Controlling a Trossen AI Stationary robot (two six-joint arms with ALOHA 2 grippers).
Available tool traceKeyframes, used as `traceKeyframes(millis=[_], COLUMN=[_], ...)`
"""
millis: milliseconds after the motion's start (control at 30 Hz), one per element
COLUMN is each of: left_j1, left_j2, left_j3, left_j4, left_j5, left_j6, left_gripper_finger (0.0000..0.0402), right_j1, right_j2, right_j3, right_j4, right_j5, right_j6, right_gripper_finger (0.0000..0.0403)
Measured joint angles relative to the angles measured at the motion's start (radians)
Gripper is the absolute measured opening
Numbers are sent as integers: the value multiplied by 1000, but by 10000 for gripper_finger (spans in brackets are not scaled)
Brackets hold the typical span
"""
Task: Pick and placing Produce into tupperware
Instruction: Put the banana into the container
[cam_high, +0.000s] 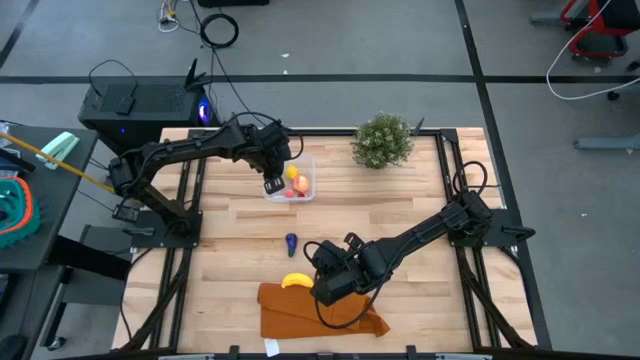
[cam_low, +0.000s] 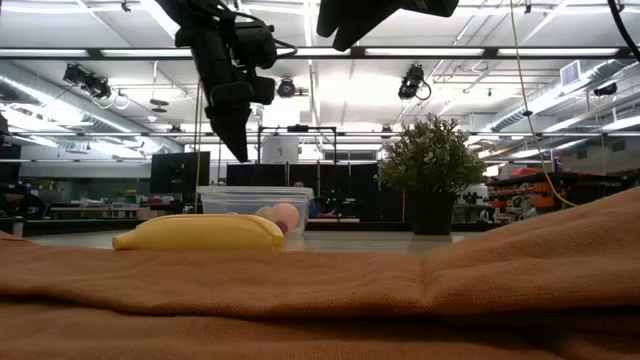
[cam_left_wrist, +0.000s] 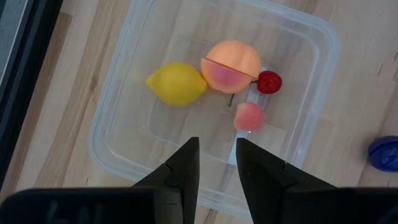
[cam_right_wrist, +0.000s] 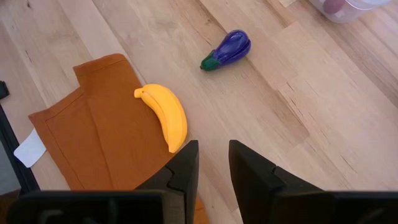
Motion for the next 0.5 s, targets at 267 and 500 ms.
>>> traceKeyframes(millis=[267,500], left_j1=[-2,-2], left_j2=[0,0], left_j3=[0,0], left_j4=[0,-1], left_j5=[0,-1], left_j6=[1,1], left_gripper_finger=[110,114], right_j1=[0,0], right_j2=[0,0], right_j3=[0,0], right_j4=[0,0], right_j5=[0,0], right_j6=[0,0], right_gripper_finger=[95,95])
